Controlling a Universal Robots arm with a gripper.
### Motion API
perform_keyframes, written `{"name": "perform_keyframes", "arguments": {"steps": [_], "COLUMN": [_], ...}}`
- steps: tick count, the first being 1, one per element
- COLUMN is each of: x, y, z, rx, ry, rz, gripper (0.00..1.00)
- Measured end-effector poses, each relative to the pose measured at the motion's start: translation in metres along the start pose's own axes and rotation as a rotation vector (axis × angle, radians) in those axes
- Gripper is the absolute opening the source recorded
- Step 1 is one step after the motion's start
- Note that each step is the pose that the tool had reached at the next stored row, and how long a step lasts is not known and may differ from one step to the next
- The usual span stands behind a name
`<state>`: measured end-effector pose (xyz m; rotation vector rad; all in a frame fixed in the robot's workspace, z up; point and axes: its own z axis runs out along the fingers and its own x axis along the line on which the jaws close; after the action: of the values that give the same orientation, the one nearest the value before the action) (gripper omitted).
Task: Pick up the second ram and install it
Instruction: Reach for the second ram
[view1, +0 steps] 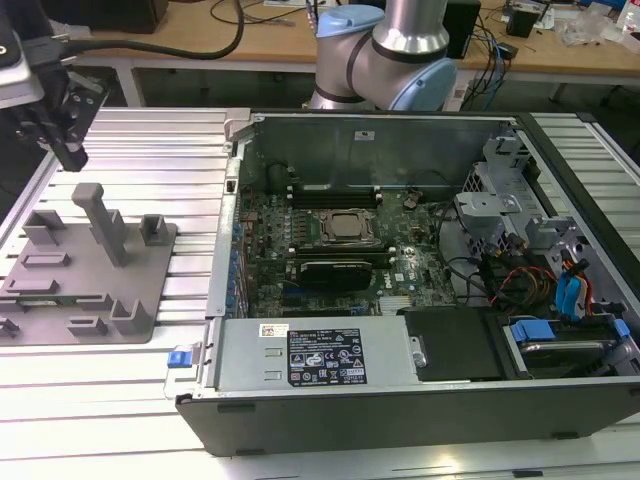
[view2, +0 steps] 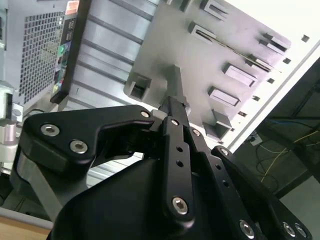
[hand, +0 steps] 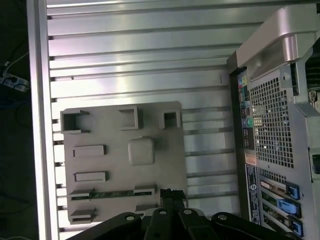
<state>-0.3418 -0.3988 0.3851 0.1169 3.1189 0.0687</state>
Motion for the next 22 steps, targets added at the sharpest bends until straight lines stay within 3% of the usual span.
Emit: {"name": "perform_keyframes", "arguments": {"steps": [7, 13, 16, 22], "x": [0.0309, 0.0756, 0.0802, 0.0797], "y": [-0.0024, -0.0059, -0.0082, -0.025], "z": [0.0014, 0.0041, 0.0082, 0.0224], "rx": [0.0002, 0.0, 0.0, 0.0004], "ry": [0.0002, -0.0001, 0.0002, 0.0057], "rz": [0.0, 0.0, 0.0, 0.0], "gripper": [0.08, 0.08, 0.08, 0.08]}}
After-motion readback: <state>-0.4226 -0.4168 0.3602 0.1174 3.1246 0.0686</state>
